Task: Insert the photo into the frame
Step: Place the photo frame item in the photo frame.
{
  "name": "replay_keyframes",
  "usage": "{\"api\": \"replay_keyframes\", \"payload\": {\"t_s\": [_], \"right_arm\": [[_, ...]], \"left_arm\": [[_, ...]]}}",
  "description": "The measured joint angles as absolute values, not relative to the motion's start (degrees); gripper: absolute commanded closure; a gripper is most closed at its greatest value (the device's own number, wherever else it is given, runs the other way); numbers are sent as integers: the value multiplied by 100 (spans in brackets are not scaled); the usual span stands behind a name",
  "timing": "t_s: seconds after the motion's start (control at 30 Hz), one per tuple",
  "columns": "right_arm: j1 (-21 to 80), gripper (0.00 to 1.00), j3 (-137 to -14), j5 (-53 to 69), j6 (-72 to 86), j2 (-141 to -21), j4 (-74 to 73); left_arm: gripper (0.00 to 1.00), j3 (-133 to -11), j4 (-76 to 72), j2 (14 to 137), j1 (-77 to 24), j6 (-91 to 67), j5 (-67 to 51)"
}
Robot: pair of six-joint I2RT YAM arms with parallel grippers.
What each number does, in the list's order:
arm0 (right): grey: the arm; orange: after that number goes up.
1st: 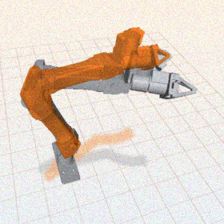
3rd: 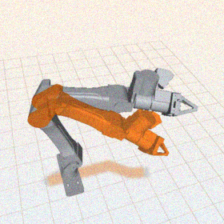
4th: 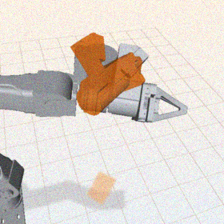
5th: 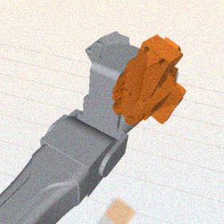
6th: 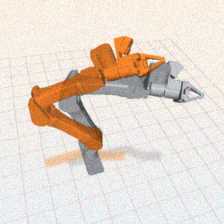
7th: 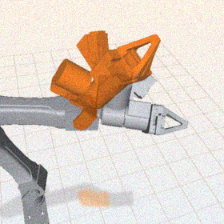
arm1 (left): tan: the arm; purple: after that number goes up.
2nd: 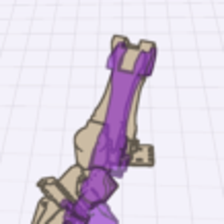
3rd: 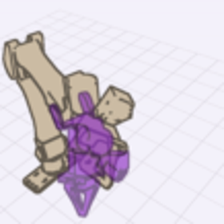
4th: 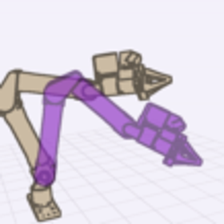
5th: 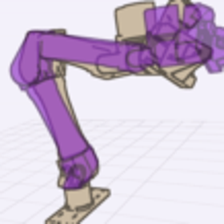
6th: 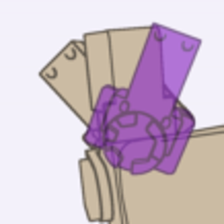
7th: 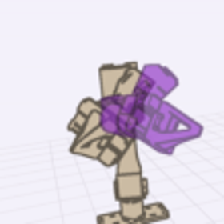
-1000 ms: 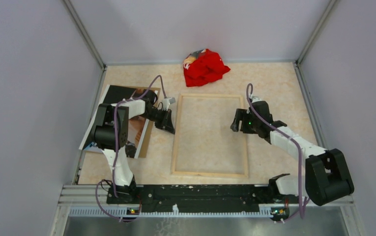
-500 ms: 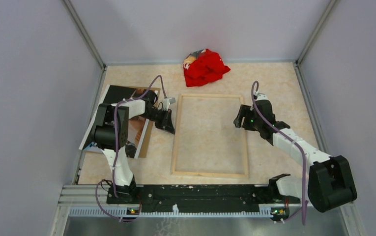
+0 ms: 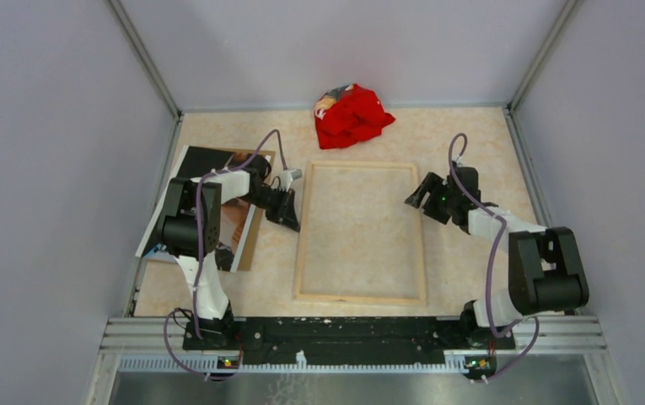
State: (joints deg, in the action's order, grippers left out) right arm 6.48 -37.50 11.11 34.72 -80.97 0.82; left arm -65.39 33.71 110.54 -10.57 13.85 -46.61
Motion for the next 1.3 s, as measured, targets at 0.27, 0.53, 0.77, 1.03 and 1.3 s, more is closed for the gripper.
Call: {"api": "replay_keyframes", "payload": {"t_s": [0.27, 0.53, 0.77, 1.03, 1.3], "right_arm": [[510, 29, -3885, 1664, 3850, -9008, 891], [508, 30, -3955, 1796, 4010, -9214, 1199], [458, 30, -4027, 1643, 4021, -9212, 1122], [567, 22, -4307, 1365, 3861, -8547, 255], [2709, 1, -5675, 368, 3494, -7776, -762]], "left_arm": [[85, -6600, 3647, 11006, -980, 1667, -4558], [85, -6530, 3555, 10969, -1035, 1699, -4536], [85, -6532, 3516, 10982, -1361, 1619, -4515], [69, -7081, 3953, 10975, -1280, 1767, -4195], [1, -8392, 4766, 9957, 49, 2233, -2888]]}}
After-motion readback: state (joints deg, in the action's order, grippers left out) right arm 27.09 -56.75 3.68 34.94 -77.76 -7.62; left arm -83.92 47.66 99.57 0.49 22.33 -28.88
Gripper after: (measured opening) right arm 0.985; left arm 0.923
